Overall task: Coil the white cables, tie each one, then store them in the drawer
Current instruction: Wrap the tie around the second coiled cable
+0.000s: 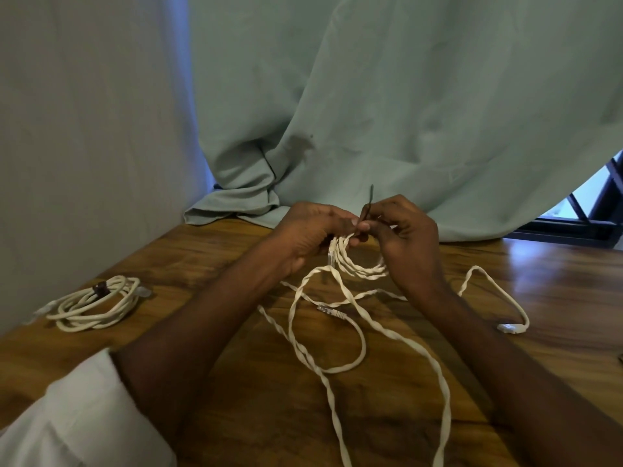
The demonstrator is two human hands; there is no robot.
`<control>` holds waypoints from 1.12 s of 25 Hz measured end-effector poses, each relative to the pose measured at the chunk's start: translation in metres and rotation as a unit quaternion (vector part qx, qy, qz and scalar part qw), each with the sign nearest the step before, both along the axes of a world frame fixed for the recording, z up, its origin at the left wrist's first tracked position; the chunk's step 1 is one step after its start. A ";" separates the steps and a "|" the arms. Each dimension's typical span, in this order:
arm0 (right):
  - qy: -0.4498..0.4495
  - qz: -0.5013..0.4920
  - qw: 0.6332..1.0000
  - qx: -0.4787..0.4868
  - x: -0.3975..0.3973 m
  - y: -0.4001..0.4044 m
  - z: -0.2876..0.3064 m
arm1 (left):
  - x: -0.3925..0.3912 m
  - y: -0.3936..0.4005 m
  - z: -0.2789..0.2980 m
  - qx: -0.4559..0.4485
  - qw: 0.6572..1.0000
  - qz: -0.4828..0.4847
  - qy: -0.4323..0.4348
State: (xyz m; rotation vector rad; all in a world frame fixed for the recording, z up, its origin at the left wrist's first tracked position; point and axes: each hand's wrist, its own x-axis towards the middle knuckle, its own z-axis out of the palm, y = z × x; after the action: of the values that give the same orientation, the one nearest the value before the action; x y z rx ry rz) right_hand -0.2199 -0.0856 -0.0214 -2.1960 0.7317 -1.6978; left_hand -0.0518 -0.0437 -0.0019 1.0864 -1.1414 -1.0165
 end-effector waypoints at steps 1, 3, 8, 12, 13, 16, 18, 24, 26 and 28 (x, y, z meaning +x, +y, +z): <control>-0.017 -0.002 1.000 0.023 0.000 0.000 0.000 | -0.001 0.000 0.000 -0.027 0.998 0.015 -0.048; -0.040 0.002 0.996 0.078 -0.001 -0.002 0.002 | -0.002 0.001 0.000 -0.082 0.983 0.035 -0.159; -0.046 0.010 0.985 0.164 -0.004 -0.009 0.003 | 0.006 0.000 0.003 -0.119 0.951 0.004 -0.284; 0.034 0.002 0.984 0.177 -0.007 -0.011 0.006 | 0.006 -0.009 -0.003 -0.134 0.898 0.047 -0.416; 0.033 0.000 0.983 0.179 -0.007 -0.011 0.006 | 0.005 -0.009 -0.004 -0.139 0.893 0.051 -0.425; -0.032 0.023 0.969 0.244 -0.005 -0.006 0.005 | 0.000 -0.007 -0.005 -0.168 0.895 0.054 -0.411; -0.092 0.031 0.944 0.315 -0.005 -0.002 0.009 | -0.002 -0.005 -0.005 -0.205 0.877 0.047 -0.432; -0.234 0.093 0.841 0.479 -0.007 0.009 0.021 | -0.004 -0.009 -0.010 -0.297 0.794 0.071 -0.526; -0.235 0.106 0.830 0.494 -0.008 0.006 0.021 | -0.005 -0.007 -0.010 -0.330 0.772 0.087 -0.537; -0.232 0.125 0.825 0.500 -0.008 0.003 0.021 | -0.005 -0.007 -0.011 -0.351 0.754 0.101 -0.546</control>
State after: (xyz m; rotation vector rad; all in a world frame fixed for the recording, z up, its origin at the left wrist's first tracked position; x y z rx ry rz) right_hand -0.2280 -0.0825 -0.0006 -1.0408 0.8624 -1.1850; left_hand -0.0567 -0.0504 -0.0133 1.1004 -2.0350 0.3995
